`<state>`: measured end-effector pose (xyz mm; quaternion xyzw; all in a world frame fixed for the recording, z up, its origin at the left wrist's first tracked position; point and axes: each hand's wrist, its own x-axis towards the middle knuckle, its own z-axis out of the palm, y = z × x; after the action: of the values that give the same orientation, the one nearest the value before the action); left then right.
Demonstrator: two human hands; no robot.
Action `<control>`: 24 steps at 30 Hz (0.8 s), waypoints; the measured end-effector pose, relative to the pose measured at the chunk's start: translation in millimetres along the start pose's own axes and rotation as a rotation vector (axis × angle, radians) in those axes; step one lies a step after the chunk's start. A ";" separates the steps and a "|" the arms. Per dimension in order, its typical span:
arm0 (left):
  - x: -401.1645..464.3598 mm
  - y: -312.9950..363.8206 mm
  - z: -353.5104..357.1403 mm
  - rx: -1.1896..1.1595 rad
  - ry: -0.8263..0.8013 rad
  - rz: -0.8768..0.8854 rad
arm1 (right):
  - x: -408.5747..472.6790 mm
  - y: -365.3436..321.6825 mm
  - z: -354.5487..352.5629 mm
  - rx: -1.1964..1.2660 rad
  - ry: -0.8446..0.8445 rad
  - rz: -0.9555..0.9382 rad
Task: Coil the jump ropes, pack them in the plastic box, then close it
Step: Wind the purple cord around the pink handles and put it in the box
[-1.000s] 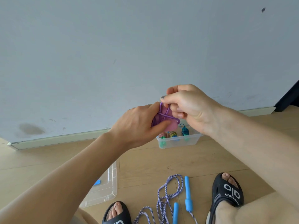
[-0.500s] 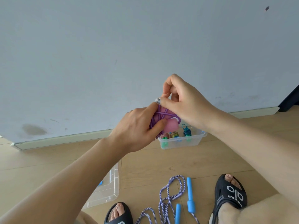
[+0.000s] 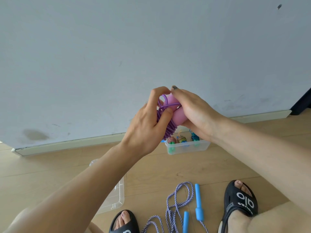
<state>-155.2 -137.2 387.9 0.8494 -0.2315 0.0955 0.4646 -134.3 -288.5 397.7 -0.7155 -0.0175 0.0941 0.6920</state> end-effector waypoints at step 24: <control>20.4 -33.5 -11.8 -0.331 0.029 -0.400 | 25.9 17.9 1.0 -0.181 0.335 -0.107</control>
<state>-120.5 -118.1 377.2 0.7890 -0.0648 -0.0251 0.6104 -111.0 -284.2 377.1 -0.7785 0.0516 -0.0649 0.6221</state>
